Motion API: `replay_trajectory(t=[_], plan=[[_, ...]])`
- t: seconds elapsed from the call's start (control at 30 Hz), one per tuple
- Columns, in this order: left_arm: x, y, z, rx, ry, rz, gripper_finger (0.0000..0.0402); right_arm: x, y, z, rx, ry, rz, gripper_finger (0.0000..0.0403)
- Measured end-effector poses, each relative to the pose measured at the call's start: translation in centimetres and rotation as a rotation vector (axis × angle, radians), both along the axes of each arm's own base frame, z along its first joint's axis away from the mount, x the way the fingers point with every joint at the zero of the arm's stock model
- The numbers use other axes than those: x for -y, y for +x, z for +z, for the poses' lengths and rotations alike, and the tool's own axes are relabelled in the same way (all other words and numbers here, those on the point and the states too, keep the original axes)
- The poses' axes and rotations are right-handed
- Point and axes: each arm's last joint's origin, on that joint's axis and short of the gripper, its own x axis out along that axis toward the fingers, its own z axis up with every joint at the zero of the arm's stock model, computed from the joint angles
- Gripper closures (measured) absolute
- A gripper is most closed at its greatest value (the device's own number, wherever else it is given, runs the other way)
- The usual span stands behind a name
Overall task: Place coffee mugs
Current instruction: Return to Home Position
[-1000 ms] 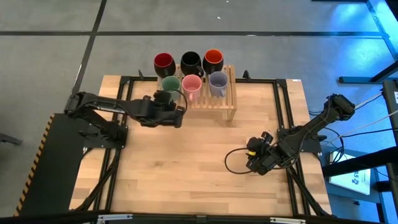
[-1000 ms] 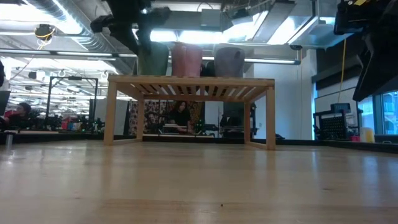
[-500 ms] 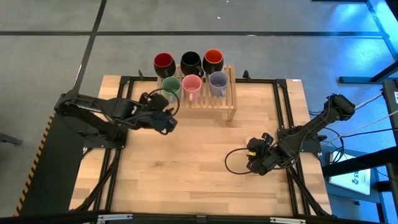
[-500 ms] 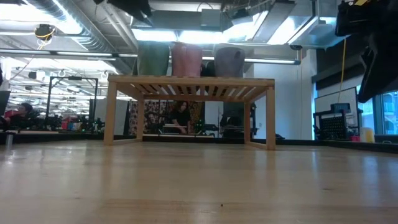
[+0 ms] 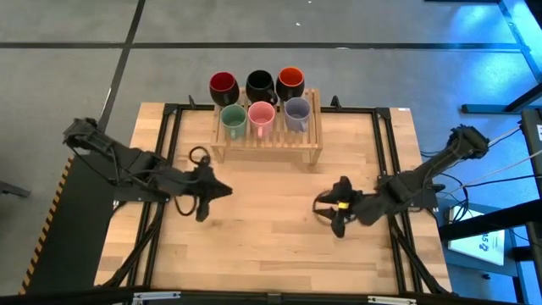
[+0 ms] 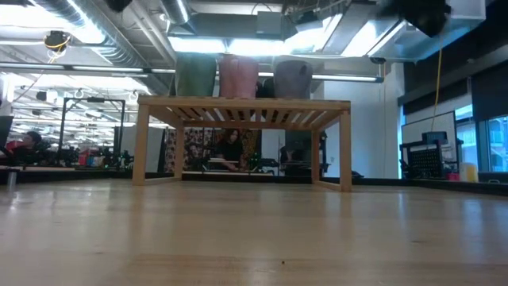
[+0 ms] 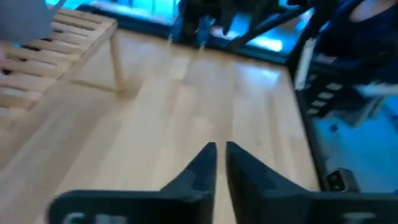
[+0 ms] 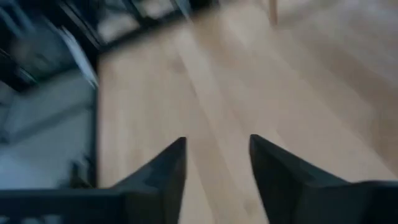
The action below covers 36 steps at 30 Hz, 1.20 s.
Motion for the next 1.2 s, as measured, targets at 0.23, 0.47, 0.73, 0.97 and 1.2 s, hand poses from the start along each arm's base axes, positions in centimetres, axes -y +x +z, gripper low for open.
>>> replay_trajectory(t=[0.23,0.47,0.73,0.97,1.2], plan=[[-0.7,-3.2,-5.4,0.196,-0.063,-0.093,0.0394,2.8,-0.4,1.7,0.359,0.038,0.036,0.0383],[-2.0,-5.4,-9.6,0.229,-0.047,-0.091,0.0394,4.6,-3.2,0.1,0.603,0.058,-0.025,0.0367],[-2.2,-5.7,-11.0,0.205,0.027,-0.104,0.038,5.3,-4.4,-0.9,0.57,-0.069,-0.031,0.0359],[-2.8,-5.5,-10.7,0.236,0.174,-0.282,0.038,7.5,-4.2,-3.6,0.606,-0.078,0.255,0.0359],[-4.1,-5.0,-11.2,0.266,0.184,-0.321,0.038,9.9,-5.5,-5.6,0.674,-0.114,0.248,0.0358]])
